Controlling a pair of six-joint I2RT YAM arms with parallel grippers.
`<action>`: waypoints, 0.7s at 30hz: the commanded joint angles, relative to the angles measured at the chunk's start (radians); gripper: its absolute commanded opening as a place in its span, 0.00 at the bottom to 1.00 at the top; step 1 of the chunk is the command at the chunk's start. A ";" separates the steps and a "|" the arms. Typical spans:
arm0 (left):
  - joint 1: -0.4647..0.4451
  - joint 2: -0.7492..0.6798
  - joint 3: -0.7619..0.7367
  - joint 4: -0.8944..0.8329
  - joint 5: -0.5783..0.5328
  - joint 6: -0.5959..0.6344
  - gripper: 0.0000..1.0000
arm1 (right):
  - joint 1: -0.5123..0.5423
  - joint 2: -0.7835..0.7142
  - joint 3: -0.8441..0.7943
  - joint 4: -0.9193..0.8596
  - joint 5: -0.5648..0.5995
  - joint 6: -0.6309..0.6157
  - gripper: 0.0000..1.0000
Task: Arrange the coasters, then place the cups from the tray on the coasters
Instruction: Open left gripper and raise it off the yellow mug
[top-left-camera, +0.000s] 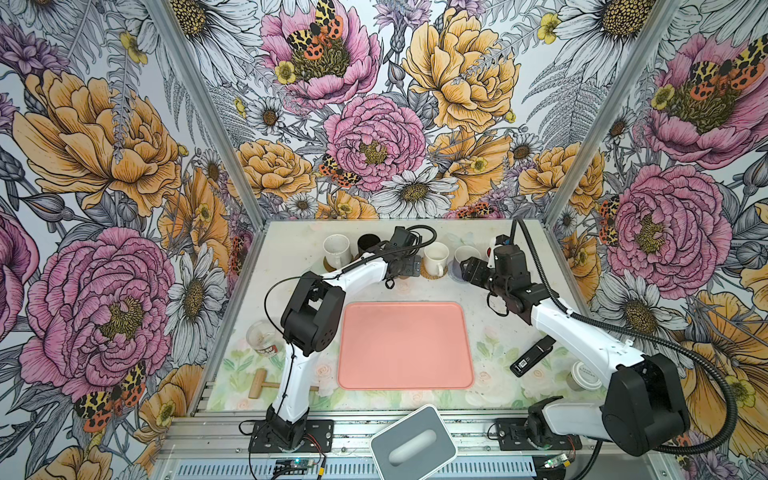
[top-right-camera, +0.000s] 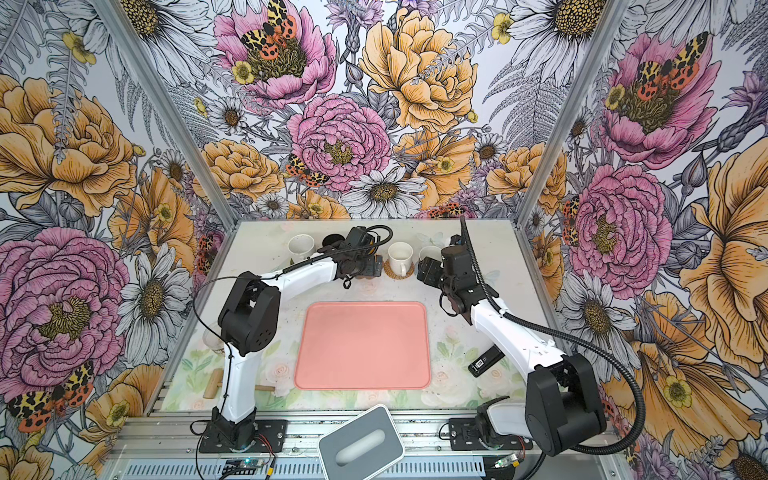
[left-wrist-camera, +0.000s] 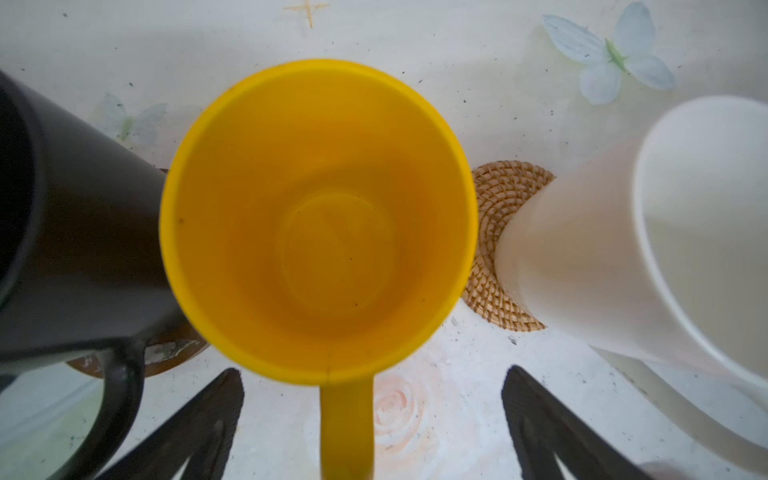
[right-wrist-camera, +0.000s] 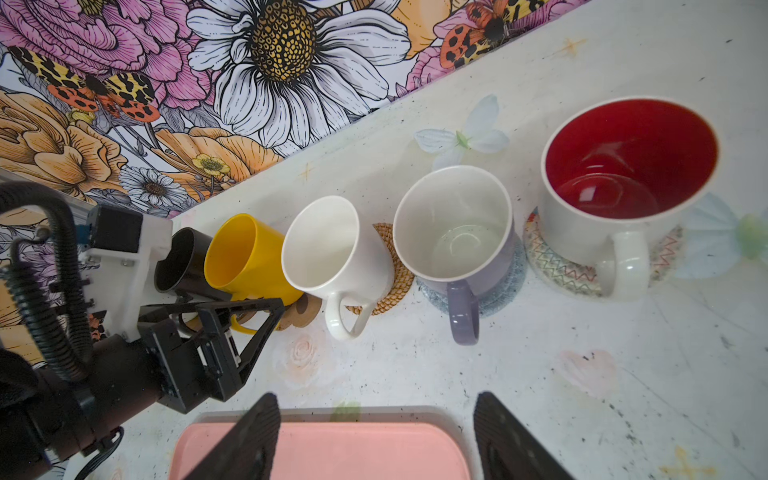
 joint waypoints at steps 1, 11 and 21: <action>-0.013 -0.069 -0.023 0.016 -0.010 0.018 0.99 | -0.010 -0.039 -0.008 0.016 0.008 -0.002 0.78; -0.043 -0.205 -0.103 0.064 -0.044 0.029 0.99 | -0.011 -0.054 -0.016 0.015 0.010 -0.006 1.00; -0.046 -0.395 -0.251 0.184 -0.045 0.050 0.99 | -0.010 -0.114 -0.044 0.018 0.036 -0.070 0.99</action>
